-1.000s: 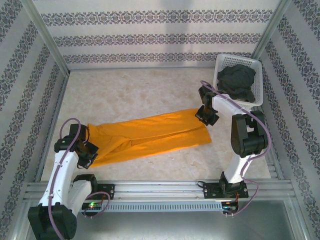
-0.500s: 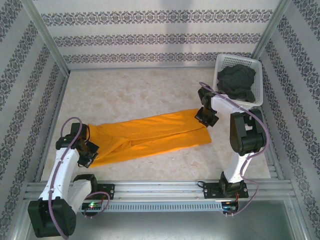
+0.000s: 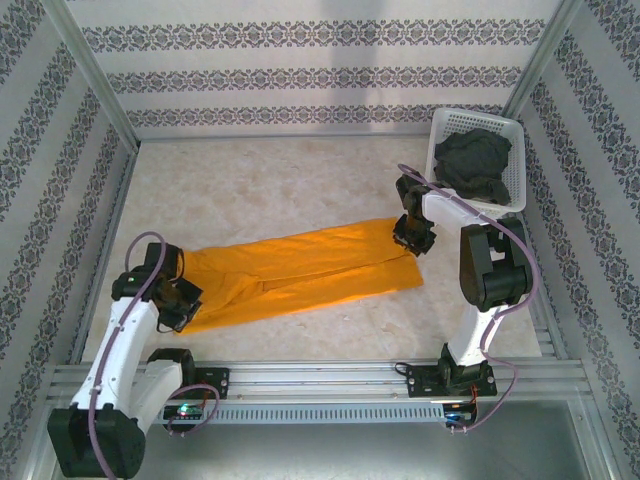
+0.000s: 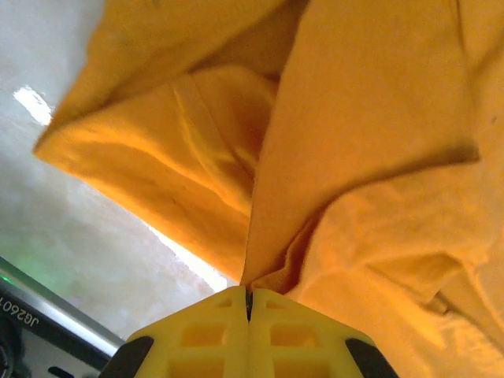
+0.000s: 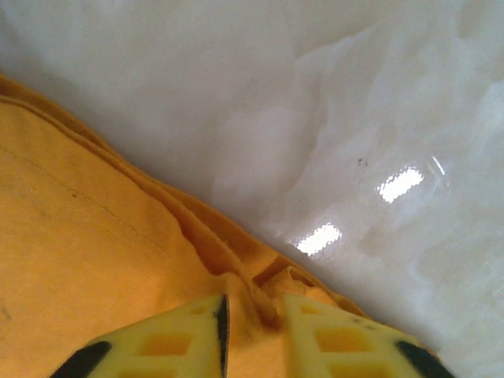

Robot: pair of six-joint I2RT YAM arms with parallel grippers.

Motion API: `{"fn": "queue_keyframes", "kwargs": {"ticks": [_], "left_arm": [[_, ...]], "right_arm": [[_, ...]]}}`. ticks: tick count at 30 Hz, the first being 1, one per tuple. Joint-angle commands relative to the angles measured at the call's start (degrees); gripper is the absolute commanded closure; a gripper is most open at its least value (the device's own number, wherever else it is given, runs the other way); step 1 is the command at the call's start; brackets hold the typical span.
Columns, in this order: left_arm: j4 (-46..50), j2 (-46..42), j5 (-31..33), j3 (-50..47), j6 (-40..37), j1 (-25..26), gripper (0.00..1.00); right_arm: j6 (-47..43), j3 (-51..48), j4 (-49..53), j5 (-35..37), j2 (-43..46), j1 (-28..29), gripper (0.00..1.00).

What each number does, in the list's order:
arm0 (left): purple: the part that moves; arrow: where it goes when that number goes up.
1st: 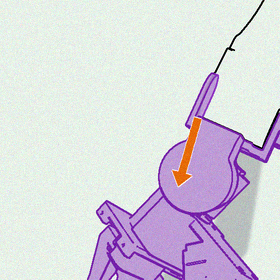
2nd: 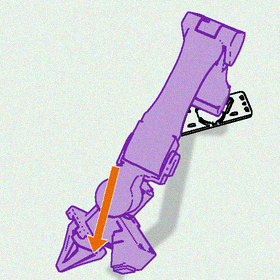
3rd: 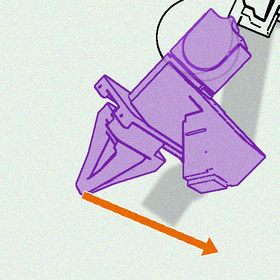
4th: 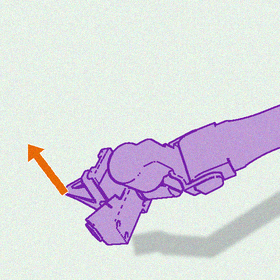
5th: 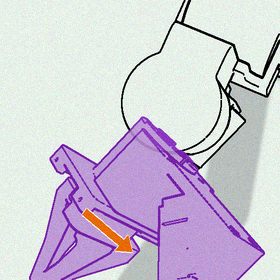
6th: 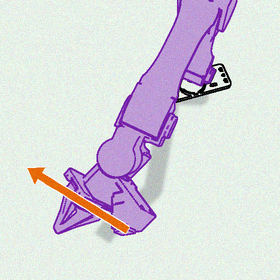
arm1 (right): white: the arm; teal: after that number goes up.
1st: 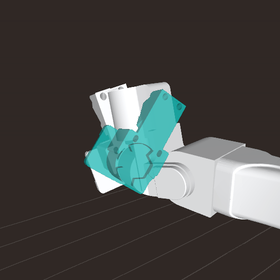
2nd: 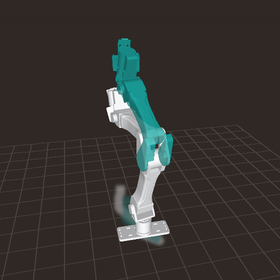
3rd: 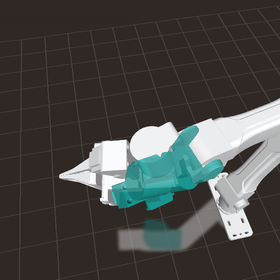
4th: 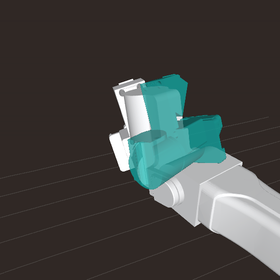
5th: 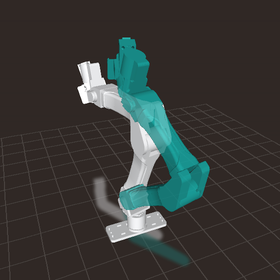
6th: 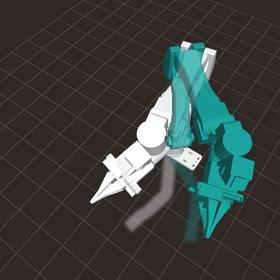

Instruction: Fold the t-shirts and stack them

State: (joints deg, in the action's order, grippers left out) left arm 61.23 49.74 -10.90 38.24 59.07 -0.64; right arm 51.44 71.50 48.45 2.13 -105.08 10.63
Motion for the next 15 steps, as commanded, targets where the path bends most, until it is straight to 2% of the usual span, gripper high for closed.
{"fn": "queue_keyframes", "kwargs": {"ticks": [1, 5, 15], "left_arm": [[0.89, 1.43, 0.76, 4.19, 1.81, 5.27, 1.00], [3.17, 1.39, 1.51, 5.60, 3.58, 9.53, 1.00], [1.24, 3.11, 2.97, 10.23, 8.99, 21.05, 1.00]], "right_arm": [[-1.31, 0.21, 1.83, 1.87, 1.62, 0.07, 0.62], [-2.43, 0.34, 1.99, 3.53, 4.94, 0.42, 0.52], [-5.98, 4.86, 2.02, 5.51, 6.30, 3.91, 0.53]]}}
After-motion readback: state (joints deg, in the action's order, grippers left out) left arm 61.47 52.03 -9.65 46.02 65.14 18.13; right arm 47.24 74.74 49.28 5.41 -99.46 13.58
